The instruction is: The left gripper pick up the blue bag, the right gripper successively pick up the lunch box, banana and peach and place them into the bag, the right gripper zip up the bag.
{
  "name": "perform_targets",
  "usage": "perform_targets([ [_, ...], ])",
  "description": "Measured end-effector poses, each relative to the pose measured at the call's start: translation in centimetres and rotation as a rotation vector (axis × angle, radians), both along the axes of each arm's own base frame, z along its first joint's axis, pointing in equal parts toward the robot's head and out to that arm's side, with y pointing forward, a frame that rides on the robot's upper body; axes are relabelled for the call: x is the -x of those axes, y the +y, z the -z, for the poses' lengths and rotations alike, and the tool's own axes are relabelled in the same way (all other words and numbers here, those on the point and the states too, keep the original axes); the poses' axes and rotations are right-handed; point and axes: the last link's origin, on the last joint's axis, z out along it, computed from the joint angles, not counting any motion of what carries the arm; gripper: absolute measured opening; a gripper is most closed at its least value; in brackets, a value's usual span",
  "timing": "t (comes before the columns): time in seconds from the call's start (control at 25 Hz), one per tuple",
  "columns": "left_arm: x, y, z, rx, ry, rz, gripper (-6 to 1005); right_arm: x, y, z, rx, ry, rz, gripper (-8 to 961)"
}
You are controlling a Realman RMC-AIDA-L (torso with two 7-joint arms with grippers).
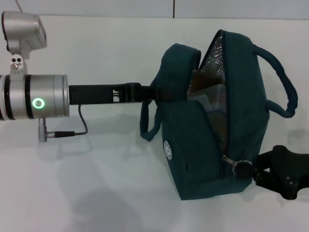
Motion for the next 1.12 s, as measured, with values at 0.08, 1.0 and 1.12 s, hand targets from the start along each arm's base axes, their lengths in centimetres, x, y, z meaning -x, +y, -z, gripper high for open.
perform_targets([
  [0.08, 0.0, 0.0, 0.0, -0.001, 0.0, 0.0, 68, -0.3, 0.1, -0.1, -0.001, -0.013, 0.014, 56],
  [1.0, 0.0, 0.0, 0.0, -0.003, -0.001, -0.002, 78, -0.4, 0.6, 1.1, -0.003, -0.066, 0.031, 112],
  [1.12, 0.1, 0.0, 0.0, -0.003, -0.001, -0.003, 79, -0.1, 0.4, 1.6, 0.004, -0.064, 0.019, 113],
])
